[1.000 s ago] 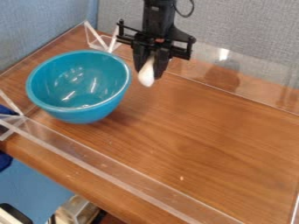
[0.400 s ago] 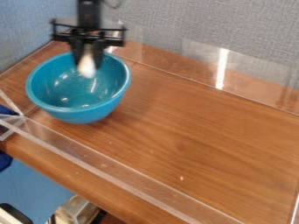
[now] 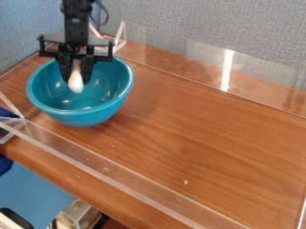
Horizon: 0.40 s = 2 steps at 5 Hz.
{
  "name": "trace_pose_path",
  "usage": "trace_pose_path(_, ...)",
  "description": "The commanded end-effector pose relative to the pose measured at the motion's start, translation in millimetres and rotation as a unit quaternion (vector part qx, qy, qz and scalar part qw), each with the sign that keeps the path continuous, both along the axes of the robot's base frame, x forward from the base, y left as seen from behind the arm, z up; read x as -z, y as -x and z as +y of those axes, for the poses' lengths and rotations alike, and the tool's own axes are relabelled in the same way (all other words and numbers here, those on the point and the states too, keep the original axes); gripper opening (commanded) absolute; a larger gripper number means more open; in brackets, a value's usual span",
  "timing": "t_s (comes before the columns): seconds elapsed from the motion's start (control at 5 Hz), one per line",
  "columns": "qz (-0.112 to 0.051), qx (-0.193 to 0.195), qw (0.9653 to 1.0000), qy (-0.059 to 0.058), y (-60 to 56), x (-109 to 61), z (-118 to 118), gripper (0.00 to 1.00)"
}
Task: Put the mushroom in the blue bowl
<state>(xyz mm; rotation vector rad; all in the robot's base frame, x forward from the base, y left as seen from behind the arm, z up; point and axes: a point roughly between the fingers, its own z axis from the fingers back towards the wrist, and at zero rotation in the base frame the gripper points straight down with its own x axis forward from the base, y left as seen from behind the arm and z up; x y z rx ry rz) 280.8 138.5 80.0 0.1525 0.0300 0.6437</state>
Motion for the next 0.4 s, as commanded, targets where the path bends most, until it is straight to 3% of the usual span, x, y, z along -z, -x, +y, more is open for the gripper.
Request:
trace_pose_path(0.0, -0.009, -0.003, 0.9998, -0.015, 0.2, -1.4, 3.6, 0.0)
trace_pose_path(0.2, -0.004, -0.005, 0.9998, -0.018, 1.7, 1.1, 2.0, 1.0)
